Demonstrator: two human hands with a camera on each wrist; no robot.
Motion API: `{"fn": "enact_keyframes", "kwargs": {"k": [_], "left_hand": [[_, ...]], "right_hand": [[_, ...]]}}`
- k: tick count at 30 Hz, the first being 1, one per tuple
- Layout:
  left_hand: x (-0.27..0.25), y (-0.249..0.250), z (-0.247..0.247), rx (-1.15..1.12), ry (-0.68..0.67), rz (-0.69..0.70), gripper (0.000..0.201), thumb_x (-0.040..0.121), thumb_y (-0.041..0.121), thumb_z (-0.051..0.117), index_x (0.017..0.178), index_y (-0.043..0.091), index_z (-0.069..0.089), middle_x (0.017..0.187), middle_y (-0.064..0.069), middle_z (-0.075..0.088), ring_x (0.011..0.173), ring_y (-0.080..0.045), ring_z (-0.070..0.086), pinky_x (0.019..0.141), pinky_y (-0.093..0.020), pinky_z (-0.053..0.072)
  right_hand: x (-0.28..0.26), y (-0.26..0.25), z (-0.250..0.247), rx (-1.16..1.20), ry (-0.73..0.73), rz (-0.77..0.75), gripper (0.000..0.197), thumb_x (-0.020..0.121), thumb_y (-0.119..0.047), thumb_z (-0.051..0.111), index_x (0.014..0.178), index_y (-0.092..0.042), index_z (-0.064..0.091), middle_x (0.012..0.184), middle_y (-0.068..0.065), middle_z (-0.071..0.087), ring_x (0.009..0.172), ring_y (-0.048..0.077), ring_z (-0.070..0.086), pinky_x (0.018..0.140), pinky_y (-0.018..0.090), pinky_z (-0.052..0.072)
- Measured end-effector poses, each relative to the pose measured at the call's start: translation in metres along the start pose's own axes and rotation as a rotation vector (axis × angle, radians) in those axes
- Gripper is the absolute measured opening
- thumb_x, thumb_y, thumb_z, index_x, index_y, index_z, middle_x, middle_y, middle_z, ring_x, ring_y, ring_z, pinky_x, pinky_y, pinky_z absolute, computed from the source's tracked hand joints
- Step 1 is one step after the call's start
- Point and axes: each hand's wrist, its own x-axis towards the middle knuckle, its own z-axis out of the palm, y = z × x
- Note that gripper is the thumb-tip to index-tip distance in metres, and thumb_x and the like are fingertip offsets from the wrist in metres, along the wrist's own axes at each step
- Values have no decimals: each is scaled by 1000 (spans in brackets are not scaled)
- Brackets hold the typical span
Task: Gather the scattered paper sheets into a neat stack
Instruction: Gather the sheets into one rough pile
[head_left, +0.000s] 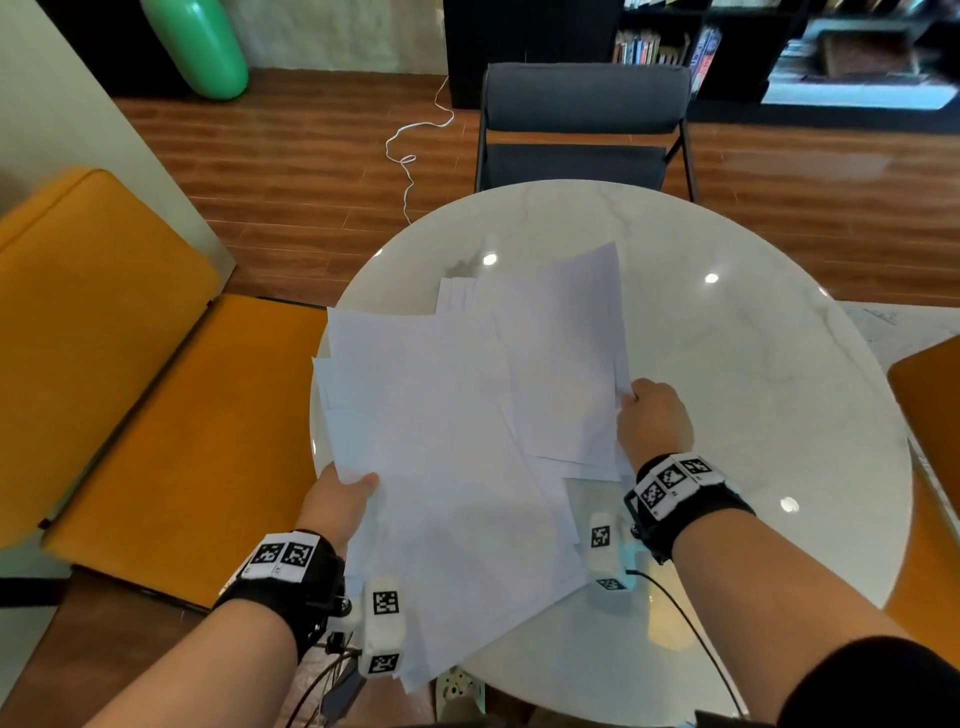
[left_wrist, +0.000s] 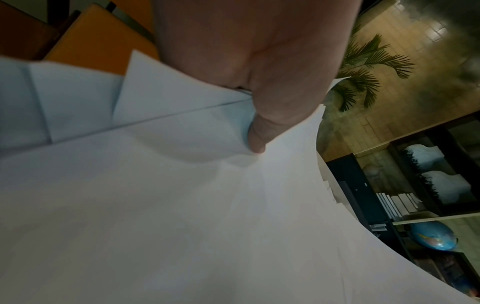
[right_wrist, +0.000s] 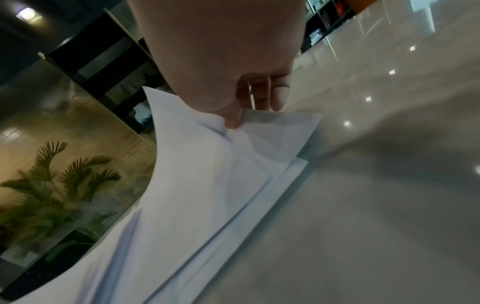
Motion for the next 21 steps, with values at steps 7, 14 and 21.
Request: {"fn": "enact_keyframes", "kwargs": {"k": [7,14,21], "left_hand": [[-3,3,-2,16,-20,32,37,90,20,60,125,12,54,126,-11,61,118,-34,54,104,-48,41],[-8,6,2,74,-39,57,35,89,18,58,123,13,54,124,-12,62,115,-34,55,103,-49,43],[-5,4,2,-31,-65,2,35,88,18,61,123,14,55,122,-8,62,114,-34,56,103,-50,42]], "right_hand": [[9,-1,-16,333,-55,144,20,89,-21,53,100,-5,52,98,12,59,90,29,55,71,32,42],[11,-8,-3,183,-157,202,29,84,-17,61,108,1,58,111,19,63,100,34,59,77,33,44],[27,-5,-65,731,245,289,27,84,-7,56,111,-4,61,104,12,64,87,22,57,68,23,43]]}}
